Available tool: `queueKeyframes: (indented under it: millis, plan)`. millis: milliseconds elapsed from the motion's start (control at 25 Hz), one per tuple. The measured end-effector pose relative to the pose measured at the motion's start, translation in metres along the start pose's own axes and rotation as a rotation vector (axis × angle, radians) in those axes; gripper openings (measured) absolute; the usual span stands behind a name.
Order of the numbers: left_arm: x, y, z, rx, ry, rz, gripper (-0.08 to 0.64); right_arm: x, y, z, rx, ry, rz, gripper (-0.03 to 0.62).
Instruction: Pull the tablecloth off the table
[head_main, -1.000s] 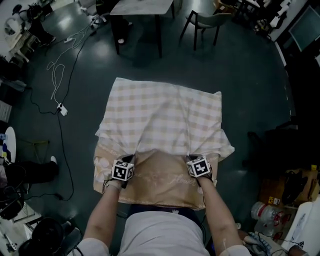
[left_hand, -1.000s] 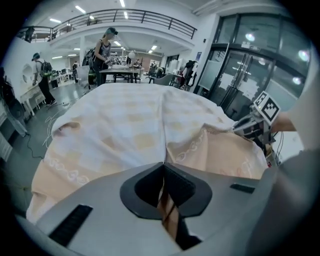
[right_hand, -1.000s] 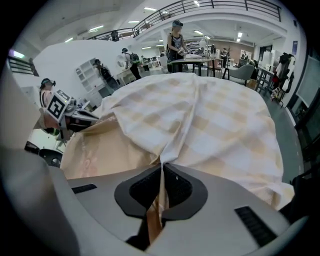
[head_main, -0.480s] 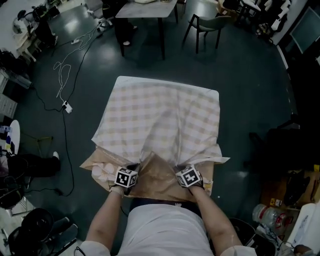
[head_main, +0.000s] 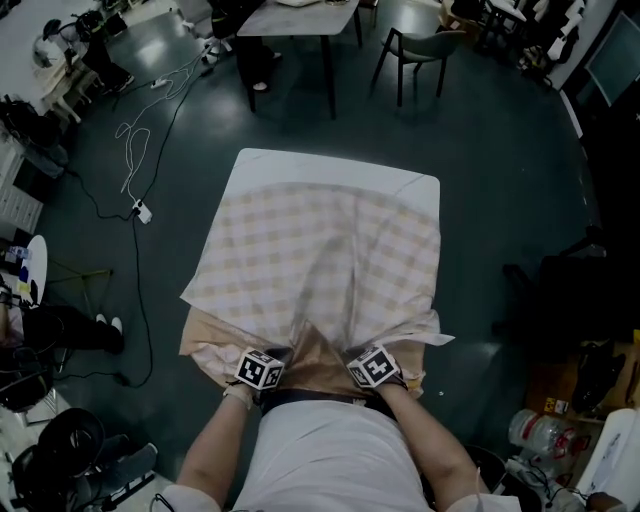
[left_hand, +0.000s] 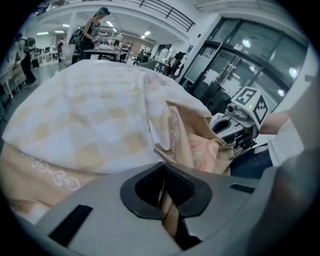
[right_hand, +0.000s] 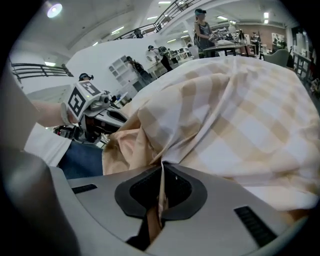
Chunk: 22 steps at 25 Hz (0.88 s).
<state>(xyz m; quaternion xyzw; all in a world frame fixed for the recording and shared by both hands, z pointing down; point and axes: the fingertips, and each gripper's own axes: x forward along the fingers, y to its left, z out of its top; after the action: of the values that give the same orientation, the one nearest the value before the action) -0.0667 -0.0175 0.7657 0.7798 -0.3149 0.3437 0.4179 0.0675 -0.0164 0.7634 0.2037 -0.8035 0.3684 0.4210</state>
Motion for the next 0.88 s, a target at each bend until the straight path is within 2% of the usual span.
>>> queueKeyframes:
  millis: [160, 240, 360, 400, 440, 480, 520, 560, 720, 800, 880]
  plan:
    - [0.002, -0.005, -0.002, -0.002, 0.007, -0.045, 0.012, 0.002, 0.004, -0.002, -0.05, 0.006, 0.035, 0.028]
    - [0.0, -0.003, -0.002, -0.005, 0.039, -0.084, 0.014, 0.001, 0.006, -0.001, -0.085, 0.016, 0.069, 0.029]
    - [-0.011, -0.002, 0.004, 0.04, 0.086, -0.113, 0.015, -0.008, 0.006, 0.002, -0.123, 0.053, 0.1, 0.031]
    - [-0.015, -0.001, 0.009, 0.058, 0.087, -0.112, 0.019, -0.012, 0.003, 0.004, -0.13, 0.059, 0.103, 0.046]
    - [-0.019, 0.002, 0.015, 0.068, 0.081, -0.11, 0.04, -0.017, -0.001, 0.007, -0.134, 0.061, 0.105, 0.094]
    - [-0.023, 0.007, 0.022, 0.068, 0.066, -0.106, 0.085, -0.022, -0.006, 0.01, -0.139, 0.061, 0.104, 0.129]
    - [-0.027, 0.014, 0.03, 0.061, 0.043, -0.097, 0.145, -0.027, -0.011, 0.013, -0.147, 0.06, 0.1, 0.162]
    - [-0.032, 0.022, 0.04, 0.05, 0.017, -0.084, 0.173, -0.032, -0.017, 0.018, -0.156, 0.06, 0.092, 0.183]
    - [-0.051, 0.062, 0.082, 0.053, -0.053, 0.013, 0.206, -0.055, -0.044, 0.043, -0.184, 0.039, 0.042, 0.202]
    - [-0.057, 0.085, 0.102, 0.088, -0.066, 0.08, 0.226, -0.067, -0.068, 0.062, -0.189, 0.003, -0.024, 0.211]
    - [-0.061, 0.107, 0.121, 0.121, -0.078, 0.13, 0.246, -0.079, -0.104, 0.084, -0.185, -0.042, -0.125, 0.233]
